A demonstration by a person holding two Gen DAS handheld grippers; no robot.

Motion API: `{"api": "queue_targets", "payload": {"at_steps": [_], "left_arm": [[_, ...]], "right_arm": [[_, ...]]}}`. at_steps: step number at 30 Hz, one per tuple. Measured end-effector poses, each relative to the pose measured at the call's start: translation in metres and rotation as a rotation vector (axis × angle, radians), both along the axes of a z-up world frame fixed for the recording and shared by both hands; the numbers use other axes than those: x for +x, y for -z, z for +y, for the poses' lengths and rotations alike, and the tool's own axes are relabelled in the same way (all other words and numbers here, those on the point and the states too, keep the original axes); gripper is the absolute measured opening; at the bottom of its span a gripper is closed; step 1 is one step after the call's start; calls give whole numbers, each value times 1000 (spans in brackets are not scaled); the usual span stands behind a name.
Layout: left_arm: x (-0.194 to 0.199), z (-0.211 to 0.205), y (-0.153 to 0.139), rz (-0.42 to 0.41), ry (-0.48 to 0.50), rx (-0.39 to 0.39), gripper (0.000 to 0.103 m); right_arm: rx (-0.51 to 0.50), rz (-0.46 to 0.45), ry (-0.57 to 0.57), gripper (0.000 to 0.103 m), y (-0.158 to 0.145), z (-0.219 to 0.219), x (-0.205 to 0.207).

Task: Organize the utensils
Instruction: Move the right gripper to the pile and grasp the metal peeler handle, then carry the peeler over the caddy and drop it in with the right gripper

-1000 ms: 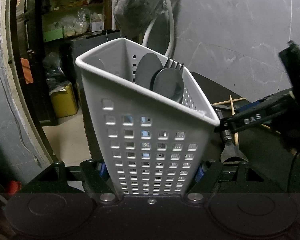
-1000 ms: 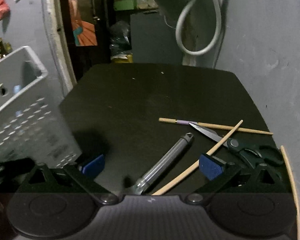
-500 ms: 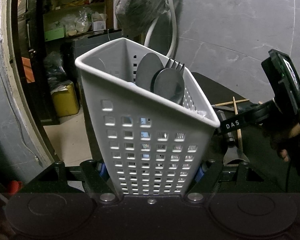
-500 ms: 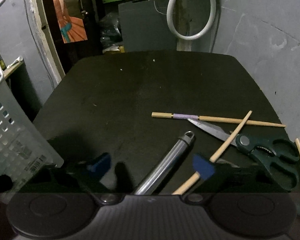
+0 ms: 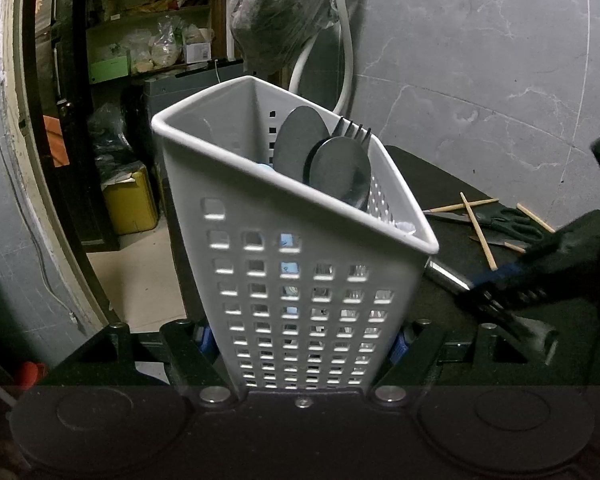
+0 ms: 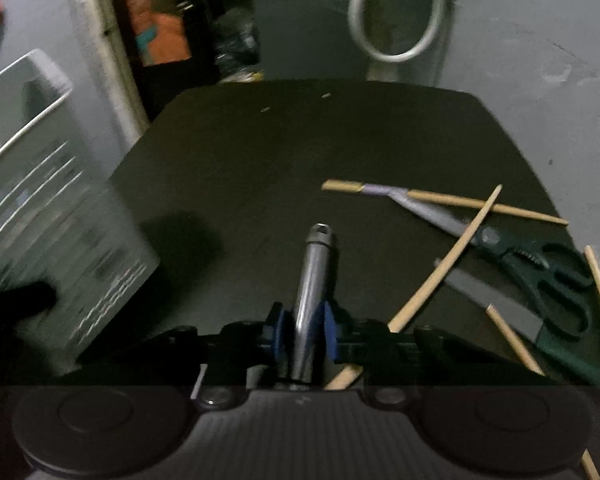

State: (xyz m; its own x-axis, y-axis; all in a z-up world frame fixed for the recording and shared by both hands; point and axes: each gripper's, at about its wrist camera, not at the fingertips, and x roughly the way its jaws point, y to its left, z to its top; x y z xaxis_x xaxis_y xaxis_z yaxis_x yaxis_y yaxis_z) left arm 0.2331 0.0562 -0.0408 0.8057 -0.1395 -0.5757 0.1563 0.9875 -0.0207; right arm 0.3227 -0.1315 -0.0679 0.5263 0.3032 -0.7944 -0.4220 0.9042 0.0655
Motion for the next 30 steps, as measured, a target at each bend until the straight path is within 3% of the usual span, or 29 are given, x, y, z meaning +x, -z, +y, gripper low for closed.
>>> {"api": "queue_targets", "payload": {"at_steps": [5, 10, 14, 16, 23, 30], "left_arm": [[-1, 1, 1, -6, 5, 0, 76], [-2, 2, 2, -11, 9, 2, 76], [-2, 2, 3, -14, 10, -2, 76], [-2, 2, 3, -14, 9, -2, 76], [-4, 2, 3, -18, 6, -7, 76], [-5, 2, 3, -20, 12, -3, 76]], "right_arm": [[-56, 48, -109, 25, -8, 2, -16], [-94, 54, -133, 49, -11, 17, -9], [-123, 48, -148, 46, -9, 34, 3], [-106, 55, -136, 22, -9, 37, 10], [-79, 34, -112, 19, -17, 31, 11], [87, -192, -47, 20, -70, -1, -23]]}}
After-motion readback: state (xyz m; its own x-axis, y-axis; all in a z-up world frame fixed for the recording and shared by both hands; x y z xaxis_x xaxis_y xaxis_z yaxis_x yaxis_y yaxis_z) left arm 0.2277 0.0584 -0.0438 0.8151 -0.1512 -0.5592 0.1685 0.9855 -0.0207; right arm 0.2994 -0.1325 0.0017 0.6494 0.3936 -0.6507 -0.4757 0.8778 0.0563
